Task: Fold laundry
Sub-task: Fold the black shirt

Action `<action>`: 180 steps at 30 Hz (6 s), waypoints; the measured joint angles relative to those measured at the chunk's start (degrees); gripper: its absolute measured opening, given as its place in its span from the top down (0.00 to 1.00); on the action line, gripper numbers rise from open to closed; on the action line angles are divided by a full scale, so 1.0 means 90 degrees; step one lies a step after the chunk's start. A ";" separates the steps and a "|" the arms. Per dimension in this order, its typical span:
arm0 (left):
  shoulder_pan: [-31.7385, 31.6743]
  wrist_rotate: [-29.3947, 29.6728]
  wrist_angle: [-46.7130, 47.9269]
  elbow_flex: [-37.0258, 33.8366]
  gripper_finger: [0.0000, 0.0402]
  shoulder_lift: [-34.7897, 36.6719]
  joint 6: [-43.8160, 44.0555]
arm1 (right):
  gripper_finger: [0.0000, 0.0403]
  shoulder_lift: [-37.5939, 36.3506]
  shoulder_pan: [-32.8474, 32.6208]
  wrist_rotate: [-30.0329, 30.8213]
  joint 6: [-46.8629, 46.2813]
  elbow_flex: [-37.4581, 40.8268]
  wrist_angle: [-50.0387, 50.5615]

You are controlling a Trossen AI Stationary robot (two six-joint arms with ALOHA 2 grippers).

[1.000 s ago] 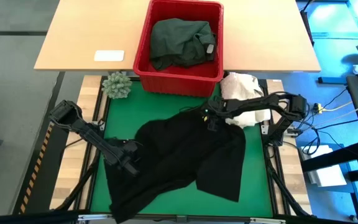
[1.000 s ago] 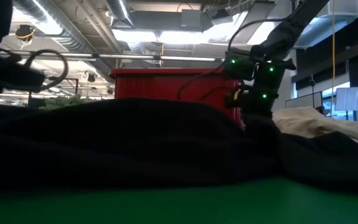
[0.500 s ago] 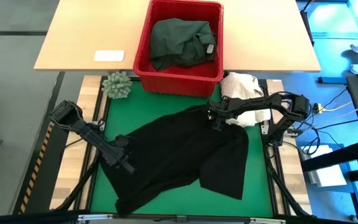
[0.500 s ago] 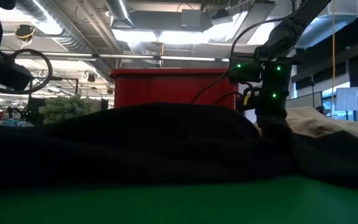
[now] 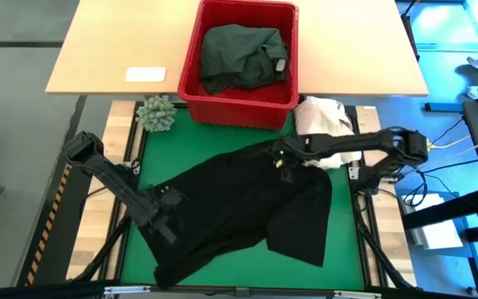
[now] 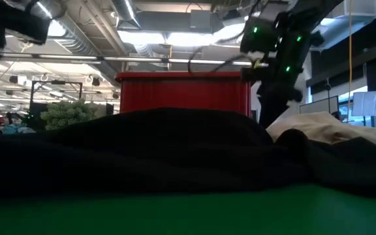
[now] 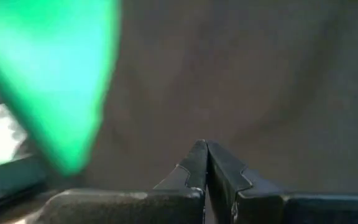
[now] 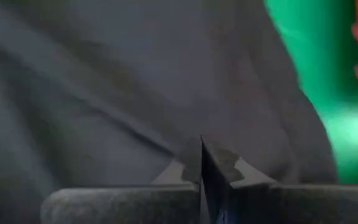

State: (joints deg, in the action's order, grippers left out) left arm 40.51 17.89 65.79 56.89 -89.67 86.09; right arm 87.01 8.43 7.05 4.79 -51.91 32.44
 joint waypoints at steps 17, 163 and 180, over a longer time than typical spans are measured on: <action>0.0124 -0.0132 -0.1981 -0.0103 1.00 -0.1226 -0.0677 | 1.00 0.0345 -0.3083 -0.0582 -0.0817 0.0004 -0.0754; 0.1066 -0.1602 -0.0943 0.2980 1.00 -0.1744 -0.2810 | 0.99 0.0064 -0.4294 -0.1224 -0.1093 -0.0003 -0.1738; 0.1507 -0.3534 -0.3745 0.3190 1.00 -0.2686 -0.2270 | 0.99 0.0064 -0.4294 -0.1207 -0.1021 -0.0003 -0.1726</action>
State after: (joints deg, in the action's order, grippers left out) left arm 54.07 -13.91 32.09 85.60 -113.84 65.66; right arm 87.59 -30.22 -3.81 -4.40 -51.94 16.90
